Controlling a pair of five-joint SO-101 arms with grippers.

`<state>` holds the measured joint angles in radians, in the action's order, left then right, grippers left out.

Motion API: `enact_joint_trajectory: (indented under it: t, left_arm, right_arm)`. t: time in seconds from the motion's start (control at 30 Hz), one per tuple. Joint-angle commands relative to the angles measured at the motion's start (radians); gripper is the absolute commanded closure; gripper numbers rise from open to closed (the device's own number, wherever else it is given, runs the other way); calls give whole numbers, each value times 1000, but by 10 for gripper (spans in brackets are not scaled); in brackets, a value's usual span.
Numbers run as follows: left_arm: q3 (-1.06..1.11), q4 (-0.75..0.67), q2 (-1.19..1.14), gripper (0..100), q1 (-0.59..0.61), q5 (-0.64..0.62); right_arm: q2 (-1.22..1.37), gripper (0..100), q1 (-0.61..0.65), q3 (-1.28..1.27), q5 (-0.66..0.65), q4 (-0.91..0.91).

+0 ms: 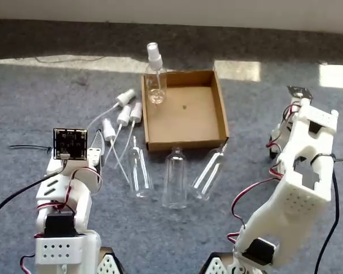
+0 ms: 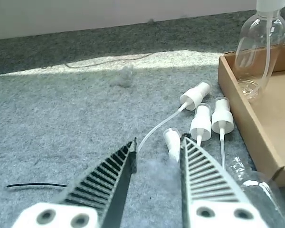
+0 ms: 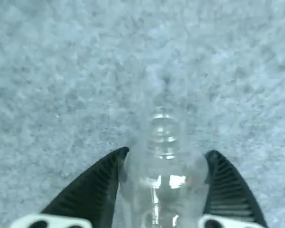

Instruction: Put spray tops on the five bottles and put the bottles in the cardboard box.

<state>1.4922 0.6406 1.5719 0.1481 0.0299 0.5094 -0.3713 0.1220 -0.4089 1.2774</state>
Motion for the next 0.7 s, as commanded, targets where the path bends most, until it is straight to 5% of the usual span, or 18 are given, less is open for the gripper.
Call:
enact_joint_trajectory:
  t: [0.0, 0.13, 0.27, 0.47, 0.67]
  left_arm:
    - [-7, -14, 13, 853, -18, -2]
    - [-7, -14, 13, 853, -18, -2]
    - [-41, 14, 7, 853, -12, -2]
    - [-278, 313, -22, 853, -12, 84]
    - [-522, 356, -467, 849, -12, 91]
  right_arm:
    - [-10, 878, -4, 41, 6, -4]
    - [-16, 995, -4, 42, 6, 2]
    - [-96, 995, -2, 39, 8, 24]
    - [-380, 995, 7, -10, 11, 35]
    - [-705, 995, 101, -318, 57, -117]
